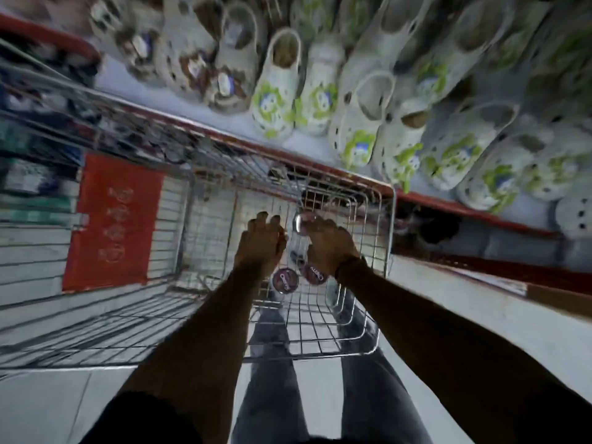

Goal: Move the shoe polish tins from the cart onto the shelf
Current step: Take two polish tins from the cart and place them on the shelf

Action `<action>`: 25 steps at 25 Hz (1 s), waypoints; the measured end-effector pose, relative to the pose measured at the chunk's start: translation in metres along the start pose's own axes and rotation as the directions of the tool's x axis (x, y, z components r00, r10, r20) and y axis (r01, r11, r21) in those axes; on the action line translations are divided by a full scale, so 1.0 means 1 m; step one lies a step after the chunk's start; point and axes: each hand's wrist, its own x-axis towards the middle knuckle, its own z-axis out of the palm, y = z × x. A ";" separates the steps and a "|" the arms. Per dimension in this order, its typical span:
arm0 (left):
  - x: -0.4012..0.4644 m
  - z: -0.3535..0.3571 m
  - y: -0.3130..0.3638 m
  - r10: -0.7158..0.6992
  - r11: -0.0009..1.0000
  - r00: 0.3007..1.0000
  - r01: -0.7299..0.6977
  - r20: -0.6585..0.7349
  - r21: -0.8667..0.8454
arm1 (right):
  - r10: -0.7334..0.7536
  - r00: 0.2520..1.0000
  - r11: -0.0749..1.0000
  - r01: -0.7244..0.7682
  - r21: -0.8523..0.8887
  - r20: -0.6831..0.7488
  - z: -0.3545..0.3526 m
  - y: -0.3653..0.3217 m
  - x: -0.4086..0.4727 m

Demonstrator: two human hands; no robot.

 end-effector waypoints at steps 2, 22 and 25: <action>0.028 0.043 -0.009 -0.156 0.986 0.986 0.159 0.060 -0.049 | 0.009 0.996 0.994 0.001 -0.105 0.093 0.031 0.011 0.039; -0.050 -0.143 0.014 0.023 0.989 0.943 -0.070 -0.333 -0.130 | -0.029 0.934 0.993 0.068 0.098 -0.356 -0.128 -0.070 -0.032; -0.065 -0.200 0.029 0.114 0.965 0.857 -0.215 -0.503 -0.148 | -0.055 0.845 0.981 0.144 0.128 -0.532 -0.177 -0.084 -0.059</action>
